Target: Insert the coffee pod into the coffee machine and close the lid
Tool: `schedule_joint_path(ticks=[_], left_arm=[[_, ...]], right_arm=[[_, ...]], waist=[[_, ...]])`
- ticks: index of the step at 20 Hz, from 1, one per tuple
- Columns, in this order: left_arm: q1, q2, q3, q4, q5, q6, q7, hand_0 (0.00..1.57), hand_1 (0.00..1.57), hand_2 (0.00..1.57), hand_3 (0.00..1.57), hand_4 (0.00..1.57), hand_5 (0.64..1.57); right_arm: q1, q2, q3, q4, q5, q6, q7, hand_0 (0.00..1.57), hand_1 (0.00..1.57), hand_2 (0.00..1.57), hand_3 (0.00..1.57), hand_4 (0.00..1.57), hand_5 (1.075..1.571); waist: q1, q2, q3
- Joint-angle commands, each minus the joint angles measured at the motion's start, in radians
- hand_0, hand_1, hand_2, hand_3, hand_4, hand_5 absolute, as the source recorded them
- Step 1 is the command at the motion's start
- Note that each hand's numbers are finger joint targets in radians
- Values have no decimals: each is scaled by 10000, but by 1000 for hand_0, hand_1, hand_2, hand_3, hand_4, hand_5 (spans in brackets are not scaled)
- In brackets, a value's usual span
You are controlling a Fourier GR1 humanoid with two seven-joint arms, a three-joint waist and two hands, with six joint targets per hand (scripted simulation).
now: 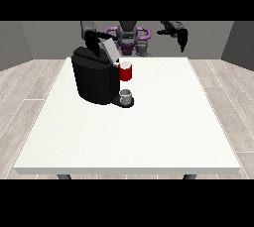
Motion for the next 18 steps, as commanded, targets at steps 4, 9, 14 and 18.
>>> schedule_joint_path(ticks=[4,9,14,18], left_arm=[[185,263,46,-42,341,-222,-294,0,0,0,0,124,1571],[-344,519,149,-36,250,142,208,0,0,0,0,0,1571],[-290,340,-25,-124,167,431,177,0,0,0,0,0,1571],[188,316,-71,-387,468,140,275,0,0,0,0,0,1571]], right_arm=[[-499,274,121,506,399,-330,-359,0,0,0,0,0,1571],[-840,675,474,563,640,-429,-317,0,0,0,0,0,1571],[-994,320,358,760,582,-16,-384,0,0,0,0,77,1571],[-950,304,379,815,695,-108,-473,0,0,0,0,214,1571]], waist=[[67,453,9],[5,504,10],[-70,521,9],[296,324,9]])
